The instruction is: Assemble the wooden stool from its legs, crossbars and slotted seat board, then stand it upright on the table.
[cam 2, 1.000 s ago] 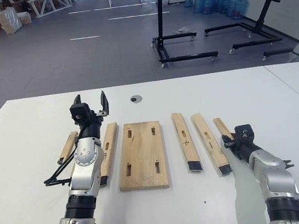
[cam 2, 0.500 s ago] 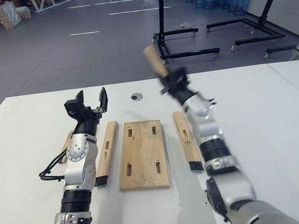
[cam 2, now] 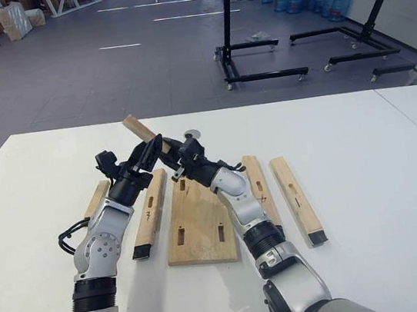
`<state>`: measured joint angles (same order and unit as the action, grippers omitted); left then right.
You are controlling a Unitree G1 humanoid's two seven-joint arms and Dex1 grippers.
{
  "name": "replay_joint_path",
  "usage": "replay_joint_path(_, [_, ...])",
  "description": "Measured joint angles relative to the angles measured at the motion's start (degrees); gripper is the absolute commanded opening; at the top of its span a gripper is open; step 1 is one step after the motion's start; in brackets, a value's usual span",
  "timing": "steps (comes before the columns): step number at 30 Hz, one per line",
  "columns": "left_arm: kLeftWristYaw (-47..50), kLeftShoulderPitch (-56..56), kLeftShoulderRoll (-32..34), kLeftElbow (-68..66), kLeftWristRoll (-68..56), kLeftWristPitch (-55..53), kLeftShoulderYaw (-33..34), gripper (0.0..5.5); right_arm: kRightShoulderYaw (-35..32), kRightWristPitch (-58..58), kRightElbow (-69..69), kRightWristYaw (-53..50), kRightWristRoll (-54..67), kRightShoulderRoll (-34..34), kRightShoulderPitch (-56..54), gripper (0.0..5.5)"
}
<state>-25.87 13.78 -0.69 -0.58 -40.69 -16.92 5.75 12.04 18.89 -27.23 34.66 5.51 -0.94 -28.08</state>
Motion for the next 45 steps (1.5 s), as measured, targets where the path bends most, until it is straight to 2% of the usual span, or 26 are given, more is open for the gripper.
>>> replay_joint_path(5, [0.05,0.01,-0.64,-0.92,0.76,0.22,0.21,4.18,1.93,1.65,-3.29,0.69,-4.12,-2.68,-0.01,1.28])
replay_joint_path(13, [-0.43,-0.34,-1.25,-0.82,0.58,-0.21,0.58,3.01,2.02,6.84,-5.94,1.33,-5.55,-4.06,-0.65,1.28])
replay_joint_path(17, [-0.90,-0.70,-1.43,-0.37,0.46,-0.22,0.71,2.57,1.96,6.94,-6.01,1.88,-5.47,-4.08,-0.66,1.28])
replay_joint_path(20, [-1.05,-1.13,-1.98,0.01,-0.11,-0.22,0.71,1.94,1.99,6.94,-6.00,2.21,-5.47,-4.44,-0.66,1.28])
replay_joint_path(30, [-2.54,-1.93,-1.12,0.97,-0.89,-0.19,0.83,0.56,2.59,7.58,-6.02,1.23,-5.74,-4.22,-0.64,1.28])
replay_joint_path(39, [-3.23,-1.92,-0.73,0.10,3.26,2.82,0.12,0.44,3.11,8.06,-6.31,0.50,-6.02,-4.34,-0.48,1.28])
replay_joint_path(40, [-3.29,-1.92,-0.85,0.05,3.36,3.17,0.12,0.44,3.07,8.11,-6.31,0.41,-6.01,-4.28,-0.48,1.67])
replay_joint_path(45, [-2.56,-1.79,-1.29,-0.24,5.23,6.13,0.79,0.37,2.83,6.12,-7.03,0.22,-5.60,-3.53,-0.48,2.48])
